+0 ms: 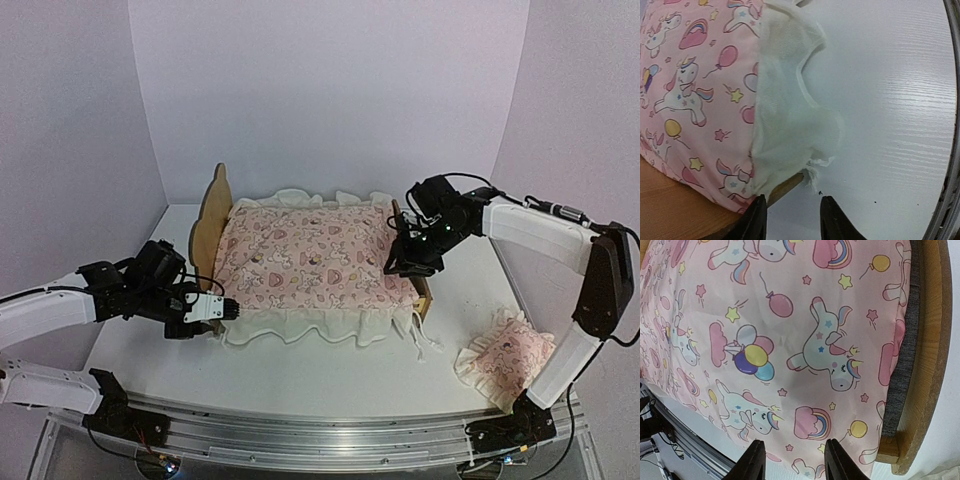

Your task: Set up the pet bed

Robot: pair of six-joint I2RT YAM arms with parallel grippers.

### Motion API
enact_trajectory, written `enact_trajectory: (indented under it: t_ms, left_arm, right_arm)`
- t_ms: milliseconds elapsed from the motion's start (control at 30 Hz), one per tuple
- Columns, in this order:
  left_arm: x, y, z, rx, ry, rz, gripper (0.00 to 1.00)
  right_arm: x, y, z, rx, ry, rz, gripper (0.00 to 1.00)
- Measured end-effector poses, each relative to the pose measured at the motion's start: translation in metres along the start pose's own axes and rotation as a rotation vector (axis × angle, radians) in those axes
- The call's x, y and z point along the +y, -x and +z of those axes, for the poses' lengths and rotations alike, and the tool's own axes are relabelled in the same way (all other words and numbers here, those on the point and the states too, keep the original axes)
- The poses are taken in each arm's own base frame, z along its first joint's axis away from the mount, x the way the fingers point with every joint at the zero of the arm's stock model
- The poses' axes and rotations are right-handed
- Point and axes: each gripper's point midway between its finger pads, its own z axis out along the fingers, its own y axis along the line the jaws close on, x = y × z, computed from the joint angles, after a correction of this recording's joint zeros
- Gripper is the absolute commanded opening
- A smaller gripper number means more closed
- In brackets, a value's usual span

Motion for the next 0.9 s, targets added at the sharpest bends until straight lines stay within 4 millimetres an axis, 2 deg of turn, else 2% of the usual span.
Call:
enact_trajectory:
  t_ms: [100, 233, 300, 433, 567, 733, 900]
  left_arm:
    - [-0.017, -0.009, 0.008, 0.009, -0.048, 0.001, 0.36]
    - [-0.041, -0.031, 0.027, 0.056, -0.091, 0.010, 0.36]
    - [-0.046, -0.036, 0.034, 0.073, -0.105, -0.012, 0.40]
    - [-0.043, -0.040, 0.047, 0.065, -0.059, -0.065, 0.46]
    - [-0.046, -0.052, 0.059, 0.091, -0.026, -0.105, 0.46]
    - [-0.042, -0.057, 0.074, 0.127, -0.010, -0.178, 0.43]
    - [-0.031, -0.048, 0.081, 0.115, 0.006, -0.253, 0.43]
  right_arm:
    - [0.011, -0.002, -0.002, -0.015, 0.004, -0.027, 0.42]
    - [0.024, -0.003, -0.003, -0.042, 0.012, -0.055, 0.42]
    - [0.029, -0.004, -0.002, -0.051, 0.010, -0.067, 0.42]
    - [0.036, -0.005, 0.000, -0.069, 0.003, -0.078, 0.41]
    - [0.041, -0.004, 0.000, -0.087, 0.000, -0.081, 0.41]
    - [0.046, -0.004, 0.001, -0.101, 0.000, -0.087, 0.41]
    - [0.051, -0.005, 0.000, -0.106, 0.002, -0.099, 0.41]
